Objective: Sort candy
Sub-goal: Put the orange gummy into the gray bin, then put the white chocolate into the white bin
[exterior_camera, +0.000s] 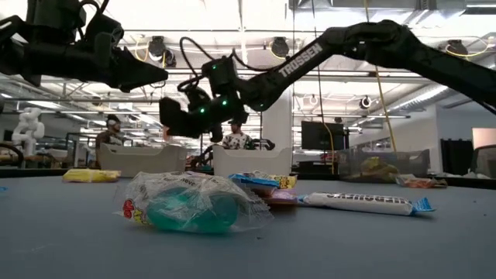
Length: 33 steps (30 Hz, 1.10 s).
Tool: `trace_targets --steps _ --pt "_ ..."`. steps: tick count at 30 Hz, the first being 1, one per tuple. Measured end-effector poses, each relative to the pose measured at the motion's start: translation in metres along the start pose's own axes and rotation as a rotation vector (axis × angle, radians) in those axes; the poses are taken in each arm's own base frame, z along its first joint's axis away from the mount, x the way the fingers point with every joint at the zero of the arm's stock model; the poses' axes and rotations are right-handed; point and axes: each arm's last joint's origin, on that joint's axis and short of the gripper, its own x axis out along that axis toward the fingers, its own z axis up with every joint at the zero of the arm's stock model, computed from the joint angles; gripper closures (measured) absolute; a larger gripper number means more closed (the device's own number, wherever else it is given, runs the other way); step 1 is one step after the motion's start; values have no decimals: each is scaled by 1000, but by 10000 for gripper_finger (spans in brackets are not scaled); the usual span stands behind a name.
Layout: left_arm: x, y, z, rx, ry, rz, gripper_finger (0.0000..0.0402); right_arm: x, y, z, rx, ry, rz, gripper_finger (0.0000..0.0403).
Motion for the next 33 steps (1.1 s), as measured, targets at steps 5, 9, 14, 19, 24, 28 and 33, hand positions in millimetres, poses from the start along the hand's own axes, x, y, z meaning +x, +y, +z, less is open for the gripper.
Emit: trace_targets --steps 5,9,14,19,24,28,33 --pt "0 -1 0 0 -3 -21 318 6 -4 -6 7 32 -16 403" --pt "0 -1 0 0 -3 -21 318 6 -7 -7 9 52 -31 395" --pt "0 -1 0 -4 -1 -24 318 6 -8 -8 12 66 -36 355" --pt "0 -1 -2 -26 17 -28 318 5 -8 -8 22 73 -39 304" --pt "0 -1 -2 -26 17 -28 318 4 -7 -6 5 87 -41 287" --pt "0 -1 -2 -27 16 -28 318 -1 -3 0 -35 115 -45 312" --pt "0 -1 -2 -26 16 -28 318 -6 12 1 -112 126 -42 390"
